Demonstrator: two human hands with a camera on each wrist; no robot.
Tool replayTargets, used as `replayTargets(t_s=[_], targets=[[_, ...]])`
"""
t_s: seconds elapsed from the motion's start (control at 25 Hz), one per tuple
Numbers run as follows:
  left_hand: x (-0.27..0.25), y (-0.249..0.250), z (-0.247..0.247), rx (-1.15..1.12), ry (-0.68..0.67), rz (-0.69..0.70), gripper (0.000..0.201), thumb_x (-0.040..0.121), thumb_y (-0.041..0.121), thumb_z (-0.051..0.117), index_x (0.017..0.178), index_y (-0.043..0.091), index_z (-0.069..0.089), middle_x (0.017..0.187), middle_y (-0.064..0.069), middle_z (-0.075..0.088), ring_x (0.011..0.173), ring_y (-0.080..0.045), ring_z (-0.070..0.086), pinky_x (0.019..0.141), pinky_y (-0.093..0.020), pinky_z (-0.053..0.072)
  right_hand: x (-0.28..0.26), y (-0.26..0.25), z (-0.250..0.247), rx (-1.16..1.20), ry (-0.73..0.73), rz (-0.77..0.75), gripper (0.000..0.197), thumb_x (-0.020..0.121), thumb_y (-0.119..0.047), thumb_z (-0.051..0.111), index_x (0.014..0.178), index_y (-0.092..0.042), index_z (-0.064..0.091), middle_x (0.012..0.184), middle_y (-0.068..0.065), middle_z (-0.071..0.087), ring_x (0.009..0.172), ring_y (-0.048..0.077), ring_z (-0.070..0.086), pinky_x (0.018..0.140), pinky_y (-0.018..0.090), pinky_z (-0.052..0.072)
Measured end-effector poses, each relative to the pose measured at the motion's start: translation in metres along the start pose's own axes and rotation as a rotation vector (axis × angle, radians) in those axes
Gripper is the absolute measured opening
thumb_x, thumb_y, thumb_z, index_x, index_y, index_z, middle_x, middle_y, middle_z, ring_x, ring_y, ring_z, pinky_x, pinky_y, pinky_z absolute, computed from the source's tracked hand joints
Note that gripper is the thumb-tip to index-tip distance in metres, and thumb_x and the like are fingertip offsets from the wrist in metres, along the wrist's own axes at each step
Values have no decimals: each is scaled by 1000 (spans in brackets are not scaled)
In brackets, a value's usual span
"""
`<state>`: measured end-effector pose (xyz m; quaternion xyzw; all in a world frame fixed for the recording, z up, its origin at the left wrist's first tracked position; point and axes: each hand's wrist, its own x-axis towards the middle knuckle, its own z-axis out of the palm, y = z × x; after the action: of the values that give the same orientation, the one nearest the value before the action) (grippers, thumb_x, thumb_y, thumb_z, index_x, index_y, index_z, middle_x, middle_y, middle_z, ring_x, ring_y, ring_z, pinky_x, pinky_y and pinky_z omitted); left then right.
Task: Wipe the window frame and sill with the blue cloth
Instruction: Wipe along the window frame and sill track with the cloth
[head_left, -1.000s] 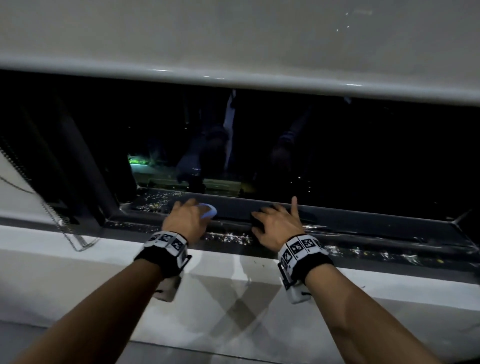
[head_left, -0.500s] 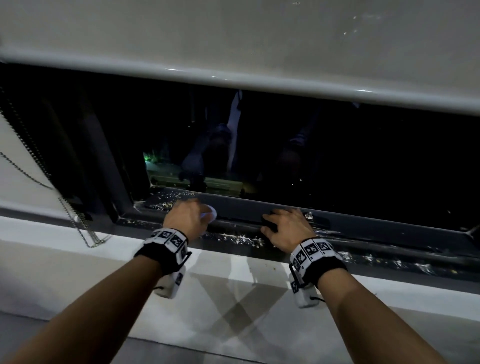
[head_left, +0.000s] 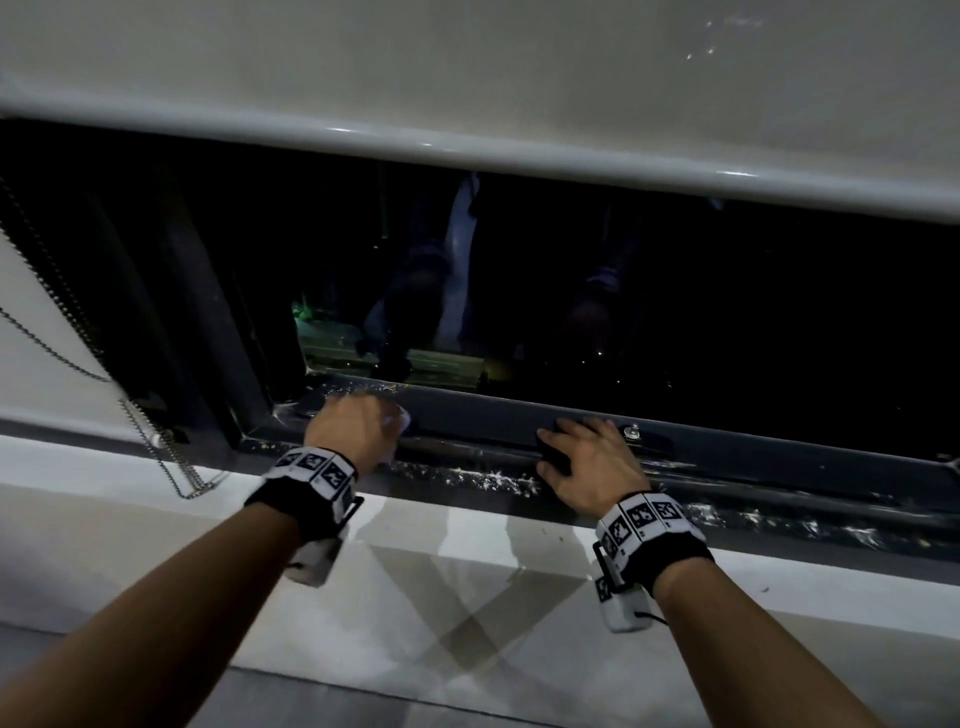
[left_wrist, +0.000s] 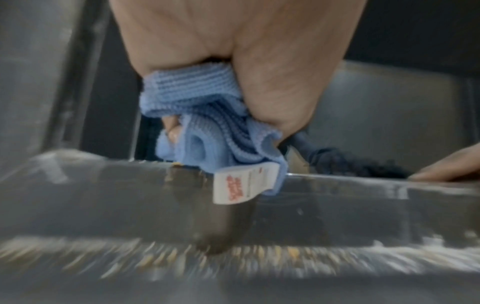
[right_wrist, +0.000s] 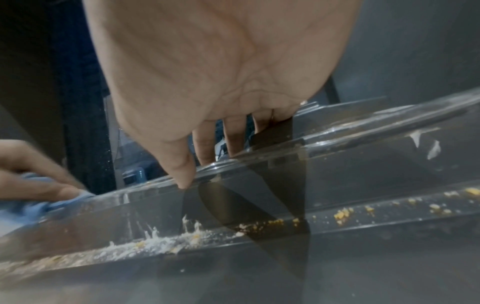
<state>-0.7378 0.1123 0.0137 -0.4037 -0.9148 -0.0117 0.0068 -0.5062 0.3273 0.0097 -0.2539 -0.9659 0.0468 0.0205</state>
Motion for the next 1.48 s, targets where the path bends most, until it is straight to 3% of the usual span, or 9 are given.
replayTargets(t_s=[0.16, 0.32, 0.52, 0.68, 0.88, 1.0, 1.2, 1.32, 1.48], targets=[[19, 27, -12, -71, 39, -86, 26, 92, 40, 50, 93, 20, 67, 100, -10, 64, 102, -36, 59, 82, -40, 50, -1, -1, 0, -4, -3, 1, 57, 92, -57, 44, 146, -40, 39, 156, -6, 34, 146, 24, 20, 122, 40, 7], [-1, 49, 1, -121, 3, 148, 16, 89, 40, 47, 92, 31, 60, 96, 3, 60, 98, -28, 59, 89, -39, 48, -1, 3, 0, 3, 8, -6, 55, 92, -56, 45, 144, -40, 41, 155, -7, 36, 144, 23, 23, 121, 39, 10], [2, 0, -15, -2, -34, -3, 19, 74, 41, 51, 82, 25, 57, 83, -6, 62, 81, -32, 64, 65, -32, 52, 1, 3, -1, -2, -19, 13, 54, 91, -58, 45, 142, -40, 44, 153, -8, 39, 141, 23, 26, 120, 38, 17], [10, 68, -14, -91, -99, 35, 34, 84, 43, 46, 105, 21, 61, 110, -10, 64, 103, -36, 58, 85, -41, 47, 9, -14, -15, 221, 29, 4, 42, 94, -54, 47, 126, -31, 62, 136, -6, 55, 128, 21, 45, 108, 31, 34], [-4, 128, -19, -689, -75, 85, 39, 80, 22, 61, 107, 16, 33, 109, -17, 61, 103, -37, 57, 85, -39, 45, 26, -67, -32, 737, -5, 183, 49, 99, -58, 32, 128, -31, 60, 135, 0, 59, 125, 22, 53, 101, 31, 36], [1, 110, -16, -860, -80, 34, 53, 74, 20, 74, 109, 15, 35, 113, -12, 54, 103, -30, 58, 82, -35, 49, 33, -76, -31, 716, -95, 270, 64, 93, -72, 19, 132, -36, 55, 141, 2, 54, 129, 25, 50, 103, 36, 36], [-10, 37, -12, -816, -215, 263, 77, 62, 37, 87, 129, 26, 49, 125, 3, 60, 111, -15, 60, 97, -35, 51, 41, -108, -21, 432, -96, 143, 58, 94, -67, 33, 129, -27, 56, 137, 5, 57, 124, 27, 52, 103, 38, 40], [-17, -37, -21, -525, -32, 188, 53, 78, 37, 77, 127, 25, 62, 126, -3, 60, 115, -22, 59, 100, -27, 45, 51, -134, -9, 76, -84, 108, 51, 89, -57, 48, 129, -26, 53, 137, 3, 53, 124, 31, 48, 102, 43, 41], [-29, -107, -19, -376, 91, 40, 28, 87, 38, 65, 112, 29, 71, 115, -2, 63, 105, -27, 64, 89, -40, 53, 45, -165, -4, 181, -78, -172, 37, 90, -16, 55, 127, -20, 57, 140, 3, 51, 126, 27, 49, 105, 31, 39]])
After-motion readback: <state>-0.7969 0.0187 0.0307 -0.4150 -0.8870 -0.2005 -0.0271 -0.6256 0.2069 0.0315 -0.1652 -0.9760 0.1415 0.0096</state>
